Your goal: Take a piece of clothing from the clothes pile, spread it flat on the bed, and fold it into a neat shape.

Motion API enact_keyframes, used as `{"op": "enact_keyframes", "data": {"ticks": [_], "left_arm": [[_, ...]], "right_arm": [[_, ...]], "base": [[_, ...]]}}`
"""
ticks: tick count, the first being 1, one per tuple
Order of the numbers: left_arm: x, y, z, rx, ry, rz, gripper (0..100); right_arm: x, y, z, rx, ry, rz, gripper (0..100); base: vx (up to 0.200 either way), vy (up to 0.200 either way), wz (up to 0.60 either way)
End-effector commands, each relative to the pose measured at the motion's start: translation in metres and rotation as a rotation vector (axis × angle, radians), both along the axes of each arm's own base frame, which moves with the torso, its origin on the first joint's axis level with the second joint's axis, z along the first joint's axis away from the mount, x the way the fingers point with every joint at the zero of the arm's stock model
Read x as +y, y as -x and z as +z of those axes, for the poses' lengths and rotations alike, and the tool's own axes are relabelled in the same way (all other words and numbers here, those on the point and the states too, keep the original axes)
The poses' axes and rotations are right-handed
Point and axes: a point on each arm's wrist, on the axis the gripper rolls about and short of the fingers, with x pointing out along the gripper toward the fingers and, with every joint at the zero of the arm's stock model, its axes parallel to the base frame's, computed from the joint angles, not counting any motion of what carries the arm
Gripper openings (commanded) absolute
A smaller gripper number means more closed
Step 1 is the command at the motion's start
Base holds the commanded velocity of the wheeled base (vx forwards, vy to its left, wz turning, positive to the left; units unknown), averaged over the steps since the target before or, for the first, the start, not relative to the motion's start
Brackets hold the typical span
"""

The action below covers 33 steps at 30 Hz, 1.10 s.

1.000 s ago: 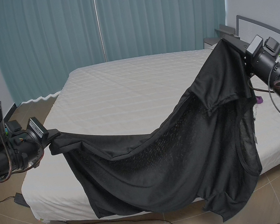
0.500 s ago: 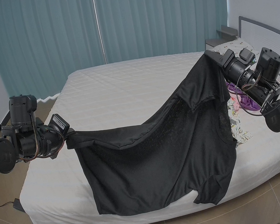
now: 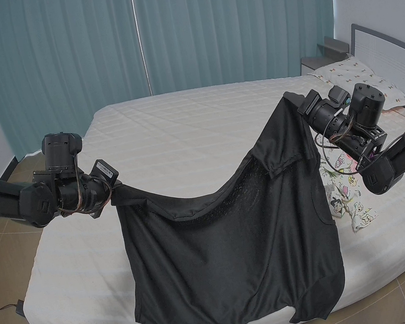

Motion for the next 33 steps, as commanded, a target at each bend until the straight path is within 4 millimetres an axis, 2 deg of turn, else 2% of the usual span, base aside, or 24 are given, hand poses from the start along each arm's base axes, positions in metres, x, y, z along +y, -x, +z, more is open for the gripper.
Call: {"op": "enact_keyframes", "data": {"ticks": [1, 4, 5, 8, 16, 17, 18, 21, 22, 23, 24, 25, 27, 29, 33], "left_arm": [[-0.005, -0.030, -0.017, 0.013, -0.004, 0.005, 0], [-0.006, -0.036, -0.018, 0.006, -0.006, 0.009, 0], [-0.008, -0.046, -0.020, 0.000, -0.011, 0.016, 0], [-0.010, -0.056, -0.027, 0.001, -0.014, 0.020, 0], [-0.014, -0.082, -0.064, 0.049, -0.025, 0.022, 0], [-0.013, -0.083, -0.065, 0.051, -0.024, 0.024, 0], [-0.012, -0.090, -0.070, 0.049, -0.026, 0.034, 100], [-0.009, -0.095, -0.075, 0.052, -0.026, 0.042, 100], [-0.007, -0.104, -0.087, 0.061, -0.030, 0.052, 100], [-0.007, -0.104, -0.087, 0.061, -0.030, 0.052, 100], [-0.006, -0.109, -0.094, 0.066, -0.034, 0.064, 100], [-0.006, -0.109, -0.094, 0.066, -0.034, 0.064, 100], [-0.003, -0.116, -0.106, 0.077, -0.047, 0.086, 100], [0.000, -0.119, -0.110, 0.083, -0.055, 0.104, 100], [0.004, -0.120, -0.110, 0.104, -0.060, 0.116, 100]], "right_arm": [[0.001, -0.021, -0.036, 0.068, 0.018, -0.022, 0], [0.001, -0.025, -0.043, 0.079, 0.020, -0.031, 0], [-0.003, -0.035, -0.051, 0.088, 0.016, -0.072, 0], [-0.002, -0.044, -0.060, 0.098, 0.012, -0.105, 0], [0.003, -0.070, -0.077, 0.116, 0.055, -0.125, 0], [0.004, -0.071, -0.078, 0.117, 0.058, -0.124, 100], [0.006, -0.079, -0.077, 0.111, 0.056, -0.121, 100], [0.008, -0.087, -0.083, 0.117, 0.057, -0.129, 100], [0.011, -0.098, -0.106, 0.179, 0.080, -0.139, 100], [0.011, -0.098, -0.106, 0.179, 0.080, -0.139, 100], [0.011, -0.102, -0.124, 0.234, 0.097, -0.164, 100], [0.011, -0.102, -0.124, 0.234, 0.097, -0.164, 100], [0.003, -0.108, -0.142, 0.325, 0.126, -0.198, 100], [-0.010, -0.111, -0.147, 0.375, 0.137, -0.240, 100], [-0.023, -0.116, -0.143, 0.365, 0.114, -0.284, 100]], "base": [[0.000, 0.000, 0.00], [0.000, 0.000, 0.00], [0.000, 0.000, 0.00], [0.000, 0.000, 0.00], [0.000, 0.000, 0.00], [0.000, 0.000, 0.00], [0.000, 0.000, 0.00], [0.000, 0.000, 0.00], [0.000, 0.000, 0.00], [0.000, 0.000, 0.00], [0.000, 0.000, 0.00], [0.000, 0.000, 0.00], [0.000, 0.000, 0.00], [0.000, 0.000, 0.00], [0.000, 0.000, 0.00]]}}
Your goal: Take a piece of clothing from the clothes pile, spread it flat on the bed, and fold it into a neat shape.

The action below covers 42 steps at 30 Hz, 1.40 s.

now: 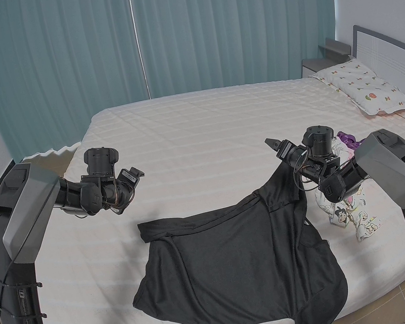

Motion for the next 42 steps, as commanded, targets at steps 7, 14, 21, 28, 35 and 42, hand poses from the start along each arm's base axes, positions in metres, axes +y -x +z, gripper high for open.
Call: {"op": "enact_keyframes", "data": {"ticks": [7, 14, 21, 28, 35, 42], "left_arm": [[0.012, 0.009, -0.004, 0.100, -0.007, 0.019, 100], [0.018, 0.032, 0.004, 0.141, 0.029, -0.027, 100], [0.018, 0.050, 0.002, 0.192, 0.065, -0.077, 100], [0.019, 0.070, 0.006, 0.214, 0.115, -0.149, 100], [0.021, 0.091, -0.001, 0.171, 0.126, -0.175, 100], [0.023, 0.113, -0.003, 0.191, 0.139, -0.226, 100]], "right_arm": [[-0.013, 0.022, -0.010, 0.064, -0.013, 0.036, 100], [-0.011, 0.003, 0.012, -0.126, -0.074, -0.027, 100], [-0.008, 0.008, -0.001, 0.055, -0.178, -0.064, 100], [-0.017, 0.051, -0.008, 0.153, -0.013, 0.132, 100], [-0.032, 0.081, -0.040, 0.311, 0.175, 0.201, 100], [-0.048, 0.086, -0.043, 0.366, 0.225, 0.197, 100]], "base": [[0.000, 0.000, 0.00], [0.000, 0.000, 0.00], [0.000, 0.000, 0.00], [0.000, 0.000, 0.00], [0.000, 0.000, 0.00], [0.000, 0.000, 0.00]]}}
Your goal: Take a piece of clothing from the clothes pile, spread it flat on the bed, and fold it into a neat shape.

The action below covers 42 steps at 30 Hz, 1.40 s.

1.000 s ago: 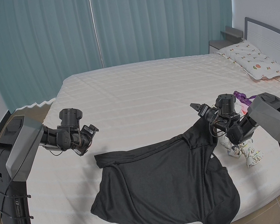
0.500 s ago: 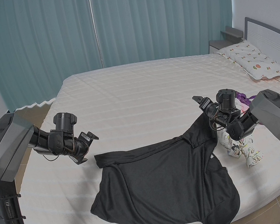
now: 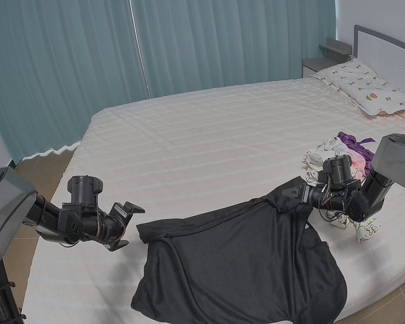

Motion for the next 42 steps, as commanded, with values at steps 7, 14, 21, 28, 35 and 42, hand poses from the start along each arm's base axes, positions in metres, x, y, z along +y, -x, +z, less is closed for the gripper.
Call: {"op": "enact_keyframes", "data": {"ticks": [7, 14, 21, 28, 35, 42], "left_arm": [[0.004, 0.046, 0.003, 0.041, 0.006, -0.072, 100], [0.008, 0.075, -0.007, 0.040, 0.001, -0.074, 100], [0.009, 0.093, -0.020, 0.043, -0.022, -0.067, 100], [-0.002, 0.098, -0.045, 0.089, -0.161, -0.050, 100], [-0.018, 0.091, -0.064, 0.073, -0.235, -0.074, 100], [-0.034, 0.080, -0.077, 0.061, -0.334, -0.034, 100]], "right_arm": [[-0.008, 0.047, 0.026, 0.088, -0.101, -0.029, 100], [-0.005, 0.102, 0.016, 0.165, -0.122, -0.042, 100], [-0.008, 0.129, 0.006, 0.129, -0.214, -0.089, 100], [-0.011, 0.138, -0.003, 0.150, -0.268, -0.133, 100], [-0.016, 0.140, -0.005, 0.177, -0.314, -0.184, 100], [-0.021, 0.151, -0.009, 0.155, -0.321, -0.193, 100]], "base": [[0.000, 0.000, 0.00], [-0.114, 0.000, 0.00], [-0.200, 0.000, 0.00], [-0.029, 0.000, 0.00], [0.000, 0.000, 0.00], [0.000, 0.000, 0.00]]}}
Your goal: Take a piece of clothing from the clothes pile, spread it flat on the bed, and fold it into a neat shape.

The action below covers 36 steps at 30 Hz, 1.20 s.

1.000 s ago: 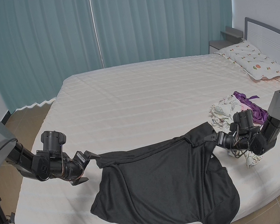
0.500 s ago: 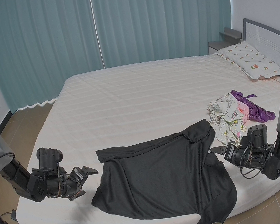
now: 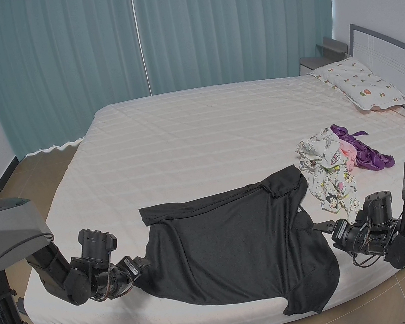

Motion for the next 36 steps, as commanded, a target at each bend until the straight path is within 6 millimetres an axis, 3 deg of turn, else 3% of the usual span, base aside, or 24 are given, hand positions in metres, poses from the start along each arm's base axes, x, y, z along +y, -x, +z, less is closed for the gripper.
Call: {"op": "enact_keyframes", "data": {"ticks": [1, 7, 8, 21, 27, 32, 36], "left_arm": [[-0.012, -0.004, -0.016, 0.031, -0.030, -0.017, 100], [-0.019, -0.005, -0.023, 0.042, -0.043, -0.030, 100], [-0.019, -0.006, -0.027, 0.048, -0.056, -0.024, 0], [-0.017, 0.011, -0.036, 0.149, -0.170, 0.000, 0], [-0.005, 0.042, -0.026, 0.204, -0.193, -0.015, 0], [0.004, 0.037, -0.024, 0.180, -0.184, -0.007, 0], [0.005, 0.027, -0.018, 0.097, -0.079, -0.024, 0]], "right_arm": [[-0.003, 0.007, -0.007, -0.008, -0.002, -0.010, 100], [-0.004, 0.011, -0.016, -0.038, 0.005, -0.022, 100], [-0.004, 0.013, -0.016, -0.034, 0.008, -0.023, 100], [-0.006, 0.014, -0.017, -0.033, 0.025, -0.019, 100], [-0.010, 0.026, -0.020, -0.018, 0.133, 0.046, 100], [-0.011, 0.024, -0.020, -0.041, 0.186, 0.077, 100], [-0.010, 0.024, -0.022, -0.034, 0.189, 0.081, 100]], "base": [[0.000, 0.000, 0.00], [0.000, 0.000, 0.00], [0.000, 0.000, 0.00], [0.000, 0.000, 0.00], [0.000, 0.000, 0.00], [0.000, 0.000, 0.00], [0.000, 0.000, 0.00]]}}
